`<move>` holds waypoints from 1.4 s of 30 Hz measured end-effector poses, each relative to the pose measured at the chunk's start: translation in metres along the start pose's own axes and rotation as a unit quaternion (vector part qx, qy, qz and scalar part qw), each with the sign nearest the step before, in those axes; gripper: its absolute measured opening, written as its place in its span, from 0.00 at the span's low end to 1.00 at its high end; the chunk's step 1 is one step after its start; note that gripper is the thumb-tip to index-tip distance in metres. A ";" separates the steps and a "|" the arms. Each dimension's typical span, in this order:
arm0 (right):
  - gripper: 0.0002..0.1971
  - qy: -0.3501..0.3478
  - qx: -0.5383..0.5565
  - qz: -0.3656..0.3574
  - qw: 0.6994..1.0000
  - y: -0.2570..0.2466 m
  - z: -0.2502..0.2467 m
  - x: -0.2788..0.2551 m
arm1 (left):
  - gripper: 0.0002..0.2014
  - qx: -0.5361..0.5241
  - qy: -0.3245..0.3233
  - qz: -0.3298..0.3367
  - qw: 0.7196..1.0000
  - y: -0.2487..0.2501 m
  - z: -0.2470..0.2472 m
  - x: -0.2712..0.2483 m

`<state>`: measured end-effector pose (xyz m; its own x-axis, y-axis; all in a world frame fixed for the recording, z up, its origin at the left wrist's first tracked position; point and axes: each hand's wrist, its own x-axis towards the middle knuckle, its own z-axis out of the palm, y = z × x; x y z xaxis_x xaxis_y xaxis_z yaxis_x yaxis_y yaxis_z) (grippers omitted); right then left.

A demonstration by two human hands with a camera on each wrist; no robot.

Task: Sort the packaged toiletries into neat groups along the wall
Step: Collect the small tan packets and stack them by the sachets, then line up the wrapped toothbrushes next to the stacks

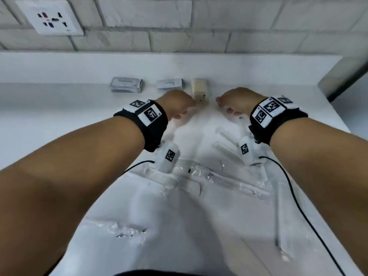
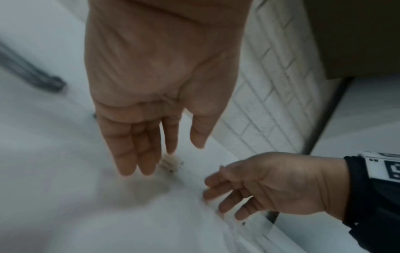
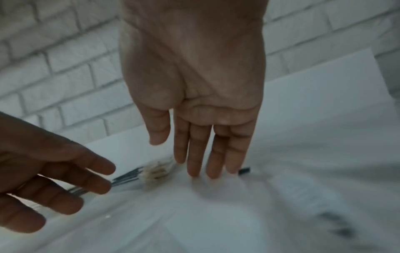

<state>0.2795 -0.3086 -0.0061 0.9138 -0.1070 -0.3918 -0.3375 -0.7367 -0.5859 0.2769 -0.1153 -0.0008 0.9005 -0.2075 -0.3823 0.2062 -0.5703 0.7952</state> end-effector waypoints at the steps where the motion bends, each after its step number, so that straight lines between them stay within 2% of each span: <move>1: 0.20 -0.006 -0.058 -0.014 0.998 0.000 -0.005 -0.011 | 0.12 0.042 -0.020 0.012 0.999 0.001 -0.008 -0.012; 4: 0.18 -0.025 -0.164 -0.050 0.985 0.013 -0.005 -0.056 | 0.14 0.155 -0.056 0.044 0.985 -0.010 -0.027 -0.057; 6: 0.16 -0.034 -0.215 -0.085 0.972 0.018 0.008 -0.092 | 0.14 0.179 -0.049 0.045 0.981 -0.026 -0.036 -0.092; 9: 0.18 -0.010 -0.212 -0.120 0.970 0.019 0.036 -0.128 | 0.17 0.206 -0.012 0.045 0.977 -0.053 -0.046 -0.130; 12: 0.21 -0.012 -0.200 -0.152 0.968 0.015 0.072 -0.150 | 0.15 0.238 0.010 0.059 0.969 -0.080 -0.054 -0.167; 17: 0.20 -0.015 -0.232 -0.192 0.954 0.005 0.107 -0.178 | 0.10 0.340 -0.009 0.065 0.938 -0.111 -0.054 -0.211; 19: 0.20 0.009 -0.236 -0.187 0.954 0.007 0.105 -0.181 | 0.09 0.381 -0.015 0.050 0.923 -0.118 -0.057 -0.222; 21: 0.20 0.034 -0.285 -0.151 0.946 0.014 0.099 -0.183 | 0.10 0.417 -0.035 0.036 0.907 -0.125 -0.058 -0.234; 24: 0.11 0.046 -0.380 -0.080 0.920 0.029 0.095 -0.183 | 0.15 0.489 -0.071 0.029 0.869 -0.140 -0.053 -0.246; 26: 0.06 0.025 -0.402 -0.072 0.912 0.033 0.097 -0.182 | 0.10 0.522 -0.071 0.035 0.849 -0.150 -0.046 -0.250; 29: 0.06 -0.010 -0.414 -0.084 0.906 0.027 0.091 -0.188 | 0.02 0.532 -0.053 0.031 0.844 -0.149 -0.042 -0.249; 31: 0.05 -0.018 -0.387 -0.093 0.917 0.022 0.081 -0.196 | 0.04 0.515 -0.020 0.041 0.856 -0.137 -0.043 -0.245; 32: 0.05 -0.010 -0.345 -0.090 0.934 0.022 0.073 -0.200 | 0.06 0.502 0.001 0.052 0.863 -0.129 -0.045 -0.239; 34: 0.02 0.008 -0.203 -0.069 0.977 0.023 0.059 -0.205 | 0.11 0.478 0.035 0.061 0.875 -0.116 -0.049 -0.227; 35: 0.03 0.021 -0.136 -0.059 0.989 0.025 0.050 -0.209 | 0.13 0.468 0.047 0.064 0.880 -0.111 -0.049 -0.218; 38: 0.05 0.086 -0.058 -0.053 0.993 0.037 0.020 -0.221 | 0.18 0.470 0.060 0.049 0.879 -0.109 -0.049 -0.197; 40: 0.07 0.151 -0.058 -0.042 0.986 0.052 0.000 -0.230 | 0.21 0.503 0.046 0.038 0.862 -0.114 -0.046 -0.186; 42: 0.05 0.193 -0.033 -0.019 0.980 0.072 -0.015 -0.238 | 0.25 0.528 0.023 0.026 0.849 -0.122 -0.042 -0.182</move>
<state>0.0415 -0.3465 0.0555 0.9474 -0.3134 -0.0655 -0.2974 -0.7859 -0.5421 0.1045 0.0255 -0.0085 0.9165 -0.2367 -0.3224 -0.2706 -0.9605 -0.0641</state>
